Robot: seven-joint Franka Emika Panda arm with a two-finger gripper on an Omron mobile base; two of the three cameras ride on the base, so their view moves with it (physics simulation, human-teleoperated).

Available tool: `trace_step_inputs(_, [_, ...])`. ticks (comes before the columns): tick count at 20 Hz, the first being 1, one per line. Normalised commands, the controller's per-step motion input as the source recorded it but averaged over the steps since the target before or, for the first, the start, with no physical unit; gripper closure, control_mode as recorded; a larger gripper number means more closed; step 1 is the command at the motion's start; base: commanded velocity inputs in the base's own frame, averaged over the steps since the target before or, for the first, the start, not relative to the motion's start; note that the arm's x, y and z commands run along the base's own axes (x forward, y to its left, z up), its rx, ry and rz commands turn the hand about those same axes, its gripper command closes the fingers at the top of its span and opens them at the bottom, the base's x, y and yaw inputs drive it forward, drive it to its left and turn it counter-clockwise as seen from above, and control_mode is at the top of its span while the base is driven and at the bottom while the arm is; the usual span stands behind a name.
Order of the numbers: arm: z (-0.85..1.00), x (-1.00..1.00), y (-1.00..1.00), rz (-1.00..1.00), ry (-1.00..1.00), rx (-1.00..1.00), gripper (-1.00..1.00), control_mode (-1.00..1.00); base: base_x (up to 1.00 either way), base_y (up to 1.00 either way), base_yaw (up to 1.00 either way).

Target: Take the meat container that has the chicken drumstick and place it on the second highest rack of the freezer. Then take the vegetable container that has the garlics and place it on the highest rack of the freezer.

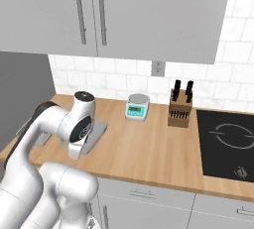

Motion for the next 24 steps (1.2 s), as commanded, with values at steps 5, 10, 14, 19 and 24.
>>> trace_step_inputs(5, [1.0,-0.71,-0.04,-0.07,-0.06,-0.08,1.0,-1.0,0.0,0.0,0.0])
trace_step_inputs(10, [0.75,-0.63,-0.16,-0.02,-0.12,-0.29,1.0,-1.0,0.0,0.0,0.0])
trace_step_inputs(14, [0.62,-0.8,-0.28,0.01,-0.15,-0.36,1.0,-1.0,0.0,0.0,0.0])
trace_step_inputs(19, [0.32,-0.57,-0.09,0.01,-0.1,-0.17,1.0,1.0,-0.4,-0.05,0.01])
trace_step_inputs(24, [0.0,0.0,0.0,0.0,0.0,0.0,1.0,1.0,-1.0,-0.14,0.06])
